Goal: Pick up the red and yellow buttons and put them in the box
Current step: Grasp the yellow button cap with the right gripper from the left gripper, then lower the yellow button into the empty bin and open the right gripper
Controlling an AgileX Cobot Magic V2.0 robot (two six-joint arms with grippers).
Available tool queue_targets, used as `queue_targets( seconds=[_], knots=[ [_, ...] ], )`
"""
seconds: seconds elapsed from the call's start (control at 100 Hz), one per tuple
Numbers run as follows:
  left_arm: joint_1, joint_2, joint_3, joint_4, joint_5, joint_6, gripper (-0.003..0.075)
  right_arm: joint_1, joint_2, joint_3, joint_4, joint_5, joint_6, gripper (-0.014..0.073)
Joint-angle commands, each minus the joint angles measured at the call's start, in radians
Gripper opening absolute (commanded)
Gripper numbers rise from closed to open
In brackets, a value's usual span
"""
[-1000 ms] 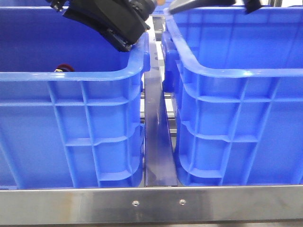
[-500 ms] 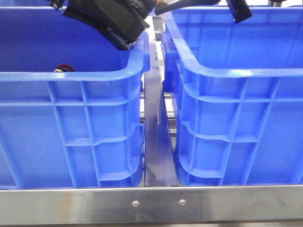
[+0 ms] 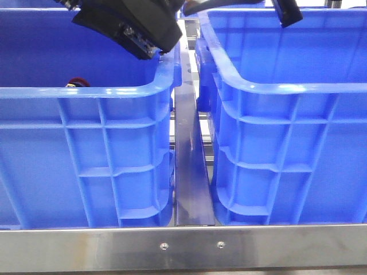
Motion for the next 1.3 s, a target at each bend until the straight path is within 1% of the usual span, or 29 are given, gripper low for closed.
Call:
queue_targets(
  seconds=[0.0,0.12,0.27,0.41,0.51,0.6,0.75,0.84,1.05,1.29],
  knots=[
    [-0.006,-0.041,-0.047,-0.046,0.001,0.002,0.0554,-0.027,-0.052,-0.058,0.068,0.007,-0.025,0.0247],
    [-0.006,-0.041,-0.065,-0.046,0.021,0.002,0.0554,-0.088,-0.080,-0.078,0.065,0.007,-0.049,0.0247],
    [-0.006,-0.041,-0.067,-0.043,0.025,0.002,0.0554,-0.196,-0.103,-0.084,0.064,0.007,-0.144,0.0247],
    [-0.006,-0.041,-0.067,-0.043,0.034,0.002,0.0554,-0.267,-0.104,-0.083,0.061,-0.004,-0.219,0.0247],
    [-0.006,-0.041,-0.067,-0.043,0.036,0.002,0.0554,-0.296,-0.104,-0.083,0.014,-0.053,-0.286,0.0247],
    [-0.006,-0.041,-0.067,-0.043,0.039,0.002,0.0554,-0.301,-0.102,-0.082,-0.071,-0.109,-0.322,0.0247],
    [-0.006,-0.041,-0.067,-0.043,0.039,0.002,0.0554,-0.301,-0.087,-0.072,-0.252,-0.196,-0.323,0.0247],
    [-0.006,-0.041,-0.067,-0.043,0.039,0.002,0.0554,-0.301,-0.059,-0.070,-0.330,-0.263,-0.323,0.0247],
    [-0.006,-0.041,-0.067,-0.043,0.039,0.002,0.0554,-0.301,0.026,-0.070,-0.381,-0.430,-0.324,0.0247],
    [-0.006,-0.041,-0.067,-0.038,0.039,0.002,0.0554,-0.300,0.129,-0.071,-0.386,-0.596,-0.348,0.0247]
  ],
)
